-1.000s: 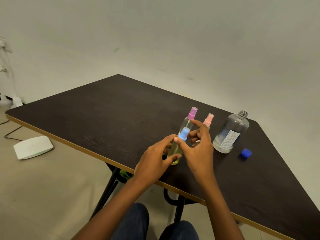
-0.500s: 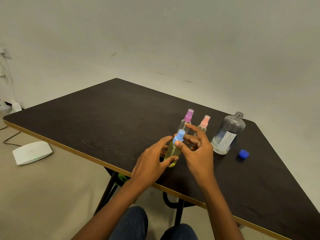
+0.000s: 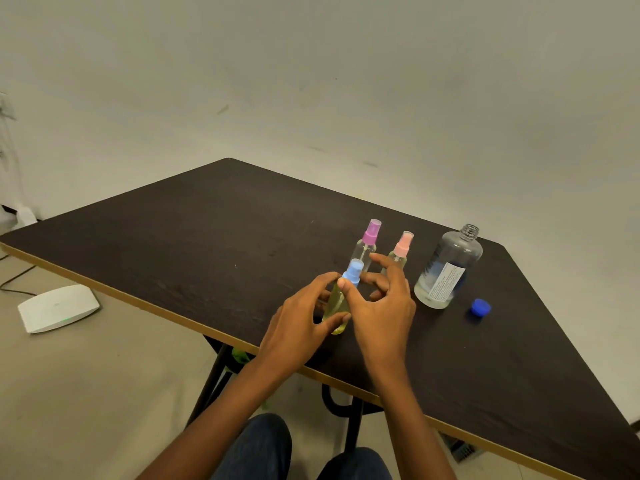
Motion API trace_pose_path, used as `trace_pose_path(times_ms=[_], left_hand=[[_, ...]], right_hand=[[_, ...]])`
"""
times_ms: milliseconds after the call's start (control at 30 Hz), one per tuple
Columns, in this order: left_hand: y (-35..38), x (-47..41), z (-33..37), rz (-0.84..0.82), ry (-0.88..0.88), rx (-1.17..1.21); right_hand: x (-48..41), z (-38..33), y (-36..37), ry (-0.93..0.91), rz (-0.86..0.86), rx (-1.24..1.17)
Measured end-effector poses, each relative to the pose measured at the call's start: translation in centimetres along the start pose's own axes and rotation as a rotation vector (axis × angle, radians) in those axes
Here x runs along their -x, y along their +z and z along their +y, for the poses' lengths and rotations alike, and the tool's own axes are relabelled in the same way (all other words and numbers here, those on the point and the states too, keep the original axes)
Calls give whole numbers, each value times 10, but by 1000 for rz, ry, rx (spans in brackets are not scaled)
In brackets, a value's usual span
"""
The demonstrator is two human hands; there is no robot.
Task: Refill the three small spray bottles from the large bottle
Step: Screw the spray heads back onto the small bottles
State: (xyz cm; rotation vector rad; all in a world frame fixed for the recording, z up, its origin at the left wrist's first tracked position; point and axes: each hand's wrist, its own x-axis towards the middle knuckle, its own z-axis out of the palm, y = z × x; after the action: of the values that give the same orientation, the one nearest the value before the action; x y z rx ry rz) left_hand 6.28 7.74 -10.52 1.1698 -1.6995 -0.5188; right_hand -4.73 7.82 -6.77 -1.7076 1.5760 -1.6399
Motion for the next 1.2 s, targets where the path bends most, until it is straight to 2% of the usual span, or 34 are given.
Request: trace_pose_path(times_ms=[167,333,467,633,967,1100,1200], left_hand=[[-12,-11,2,-193,-59,75],[-21,-23,0,-402,-115,83],[-20,-25,1,-414,-153,118],[-13,-22,0,-310,-136,80],[-1,-13,6,-143,-203,51],[2,-10,6,-100,-200,31],[0,-10,9,-134,-204,25]], right_hand=[[-14,0,-15,-68,-273,-39],[-42,-2,-21,-190,-514,266],[-53,-8,-19,-198,-695,359],[-50,-6,-13,-161,-615,374],[-31,-5,-1,-121,-281,466],[-20,-7,7,-96,-120,520],[-19,-6,7,-84,-118,496]])
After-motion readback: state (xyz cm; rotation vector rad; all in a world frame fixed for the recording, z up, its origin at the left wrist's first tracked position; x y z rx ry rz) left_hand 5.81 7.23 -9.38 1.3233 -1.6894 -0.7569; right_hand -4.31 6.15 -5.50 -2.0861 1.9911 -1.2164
